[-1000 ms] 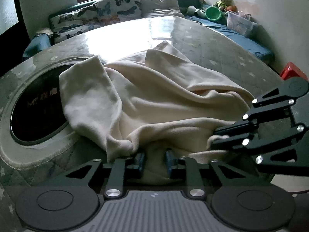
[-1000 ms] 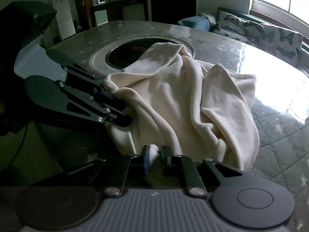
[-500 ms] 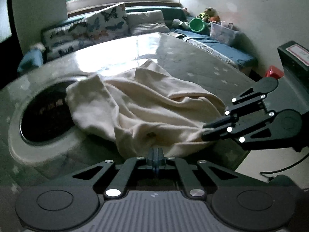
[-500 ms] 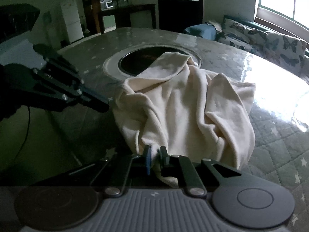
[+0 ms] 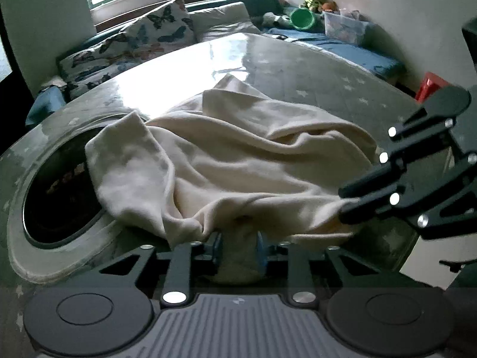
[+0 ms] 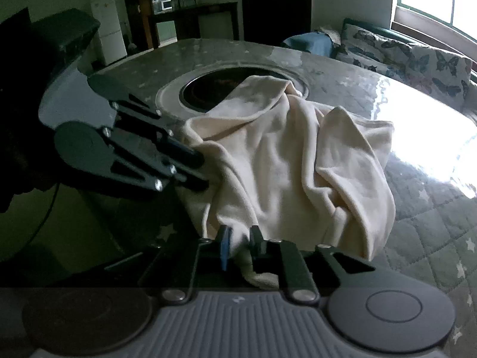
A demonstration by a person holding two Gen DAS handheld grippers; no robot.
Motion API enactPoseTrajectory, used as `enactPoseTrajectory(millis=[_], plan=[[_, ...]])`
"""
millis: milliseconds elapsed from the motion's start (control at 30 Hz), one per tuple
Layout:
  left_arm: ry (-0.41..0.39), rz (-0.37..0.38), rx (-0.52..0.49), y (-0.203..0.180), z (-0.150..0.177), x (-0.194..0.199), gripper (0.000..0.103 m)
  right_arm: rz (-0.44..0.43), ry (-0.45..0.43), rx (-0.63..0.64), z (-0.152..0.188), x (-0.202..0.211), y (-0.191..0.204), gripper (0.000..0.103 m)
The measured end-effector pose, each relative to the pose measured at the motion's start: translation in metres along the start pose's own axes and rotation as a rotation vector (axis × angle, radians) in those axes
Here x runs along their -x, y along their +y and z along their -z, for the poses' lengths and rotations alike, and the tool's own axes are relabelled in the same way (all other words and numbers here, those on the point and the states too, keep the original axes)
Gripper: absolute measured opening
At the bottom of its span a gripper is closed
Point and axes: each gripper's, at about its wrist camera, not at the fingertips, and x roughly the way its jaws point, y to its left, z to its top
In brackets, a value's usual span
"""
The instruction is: Fold clothes
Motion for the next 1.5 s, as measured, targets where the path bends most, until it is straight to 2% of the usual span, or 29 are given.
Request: enactPoseTrajectory(millis=[233,267,333,667,733,867,1233,1333,1500], plan=[[0.012,0.012,0.016,0.002,0.001,-0.006,0.027,-0.003,-0.011,0.001,-0.003,-0.004,0.0,0.017],[0.011,0.015,0.009,0.001,0.002,-0.005,0.026,-0.006,-0.013,0.004,-0.003,-0.004,0.001,0.02],[0.013,0.019,0.005,0.0,0.004,-0.006,0.023,-0.004,-0.013,0.014,-0.002,-0.006,0.004,0.025],[0.014,0.029,0.029,0.001,0.004,-0.005,0.011,0.007,0.001,0.037,-0.002,-0.016,0.009,0.024],[0.01,0.029,0.033,0.002,0.004,-0.004,0.009,0.008,0.003,0.034,-0.001,-0.016,0.009,0.023],[-0.006,0.042,0.057,0.004,0.005,0.003,0.002,0.013,-0.003,0.017,0.001,-0.014,0.006,0.013],[-0.089,0.073,0.058,0.009,0.017,0.059,0.001,0.0,-0.024,0.019,0.004,0.005,0.006,0.009],[-0.083,0.048,0.019,0.004,0.019,0.062,0.002,0.003,-0.018,0.04,0.003,0.005,0.007,0.01],[-0.058,0.022,-0.03,-0.004,0.014,0.041,0.005,0.013,-0.018,0.063,-0.003,-0.004,0.012,0.014]])
